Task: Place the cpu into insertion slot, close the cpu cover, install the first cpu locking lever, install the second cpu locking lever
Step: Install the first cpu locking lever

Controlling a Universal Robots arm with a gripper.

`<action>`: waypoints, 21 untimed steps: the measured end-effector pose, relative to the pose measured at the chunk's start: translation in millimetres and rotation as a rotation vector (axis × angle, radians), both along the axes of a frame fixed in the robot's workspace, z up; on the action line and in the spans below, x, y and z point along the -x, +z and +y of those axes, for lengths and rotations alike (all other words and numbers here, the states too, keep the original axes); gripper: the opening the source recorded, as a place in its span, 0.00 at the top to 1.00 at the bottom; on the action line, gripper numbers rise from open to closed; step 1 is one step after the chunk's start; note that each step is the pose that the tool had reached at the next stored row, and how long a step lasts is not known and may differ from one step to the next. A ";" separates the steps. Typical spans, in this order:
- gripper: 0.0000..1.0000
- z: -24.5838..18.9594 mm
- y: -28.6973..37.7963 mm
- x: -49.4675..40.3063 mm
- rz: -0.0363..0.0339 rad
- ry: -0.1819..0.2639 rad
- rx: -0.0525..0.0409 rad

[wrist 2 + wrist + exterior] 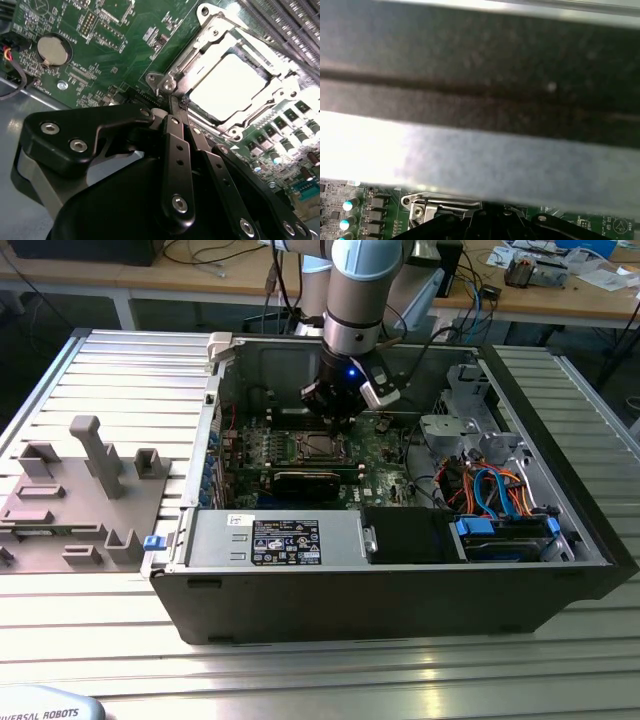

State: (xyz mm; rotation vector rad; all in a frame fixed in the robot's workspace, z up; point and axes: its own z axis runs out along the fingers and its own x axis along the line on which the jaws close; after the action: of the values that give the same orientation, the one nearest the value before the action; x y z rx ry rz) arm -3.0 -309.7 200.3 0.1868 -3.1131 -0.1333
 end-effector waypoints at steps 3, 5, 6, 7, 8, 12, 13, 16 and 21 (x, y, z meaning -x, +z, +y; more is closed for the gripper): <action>0.89 -0.1 0.5 0.0 0.0000 0.000 -0.0062; 0.89 -0.1 1.5 0.0 0.0000 0.000 -0.0109; 0.89 0.0 2.1 0.0 -0.0003 0.000 -0.0125; 0.89 0.0 3.4 0.0 -0.0001 0.000 -0.0130; 0.89 -0.1 5.1 0.1 0.0000 0.000 -0.0133; 0.89 -1.1 10.0 0.0 0.0000 0.000 -0.0140; 0.89 -2.2 10.0 0.0 0.0000 0.000 -0.0139; 0.89 -8.0 10.1 0.0 0.0001 0.000 -0.0137; 0.89 -20.9 10.0 0.1 0.0000 0.000 -0.0138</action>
State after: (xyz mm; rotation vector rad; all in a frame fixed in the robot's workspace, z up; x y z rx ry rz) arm -3.1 -330.5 210.3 0.1869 -3.1129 -0.1548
